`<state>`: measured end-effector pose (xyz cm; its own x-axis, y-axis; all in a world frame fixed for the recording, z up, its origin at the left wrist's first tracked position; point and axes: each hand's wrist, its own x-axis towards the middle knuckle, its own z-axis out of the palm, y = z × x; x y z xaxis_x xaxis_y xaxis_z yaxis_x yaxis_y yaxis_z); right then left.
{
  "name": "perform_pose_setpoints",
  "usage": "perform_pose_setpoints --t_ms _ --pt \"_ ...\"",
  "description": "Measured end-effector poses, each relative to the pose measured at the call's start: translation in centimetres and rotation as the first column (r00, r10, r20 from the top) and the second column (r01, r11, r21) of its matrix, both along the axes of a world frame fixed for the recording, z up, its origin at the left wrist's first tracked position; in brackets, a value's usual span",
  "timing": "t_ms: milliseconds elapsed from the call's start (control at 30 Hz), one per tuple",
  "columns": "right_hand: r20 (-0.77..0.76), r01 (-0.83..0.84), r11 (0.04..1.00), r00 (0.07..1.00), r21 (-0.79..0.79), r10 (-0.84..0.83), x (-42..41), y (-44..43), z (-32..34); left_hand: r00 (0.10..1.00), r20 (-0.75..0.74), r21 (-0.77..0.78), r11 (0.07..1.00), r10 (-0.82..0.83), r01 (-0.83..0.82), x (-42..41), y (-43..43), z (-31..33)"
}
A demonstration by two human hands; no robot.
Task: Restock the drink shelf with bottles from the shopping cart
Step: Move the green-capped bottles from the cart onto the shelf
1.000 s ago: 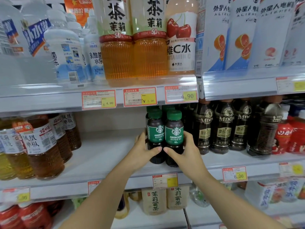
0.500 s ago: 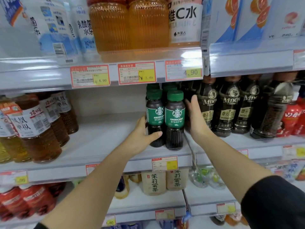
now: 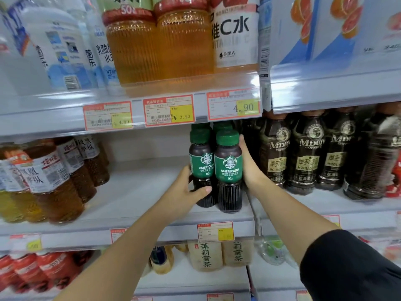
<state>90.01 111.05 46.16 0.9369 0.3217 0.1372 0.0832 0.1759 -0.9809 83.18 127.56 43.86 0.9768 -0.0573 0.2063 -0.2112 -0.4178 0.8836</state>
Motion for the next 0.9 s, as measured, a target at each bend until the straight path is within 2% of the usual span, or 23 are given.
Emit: perform_pose_setpoints --t_ms 333,433,533,600,900 --pt "0.054 -0.03 0.999 0.998 -0.02 0.031 -0.9 -0.5 -0.1 1.0 -0.006 0.005 1.0 0.023 -0.023 -0.5 -0.6 0.6" --pt "0.207 -0.021 0.999 0.978 -0.025 0.025 -2.4 -1.4 -0.5 1.0 0.0 0.007 1.0 0.017 -0.017 -0.7 -0.4 0.7" --pt "0.468 0.027 0.976 0.88 -0.217 0.079 -4.6 -2.1 -0.9 1.0 0.021 0.016 1.0 0.015 -0.016 -0.6 -0.1 0.5" --pt "0.583 0.112 0.951 0.808 -0.289 0.082 -4.6 -2.2 -1.8 1.0 0.023 0.016 1.0 0.004 -0.005 -0.6 -0.1 0.4" --pt "0.568 0.165 0.932 0.821 -0.322 0.05 -4.3 -1.7 -2.1 1.0 0.024 0.014 1.0 -0.006 0.006 -0.3 -0.1 0.4"
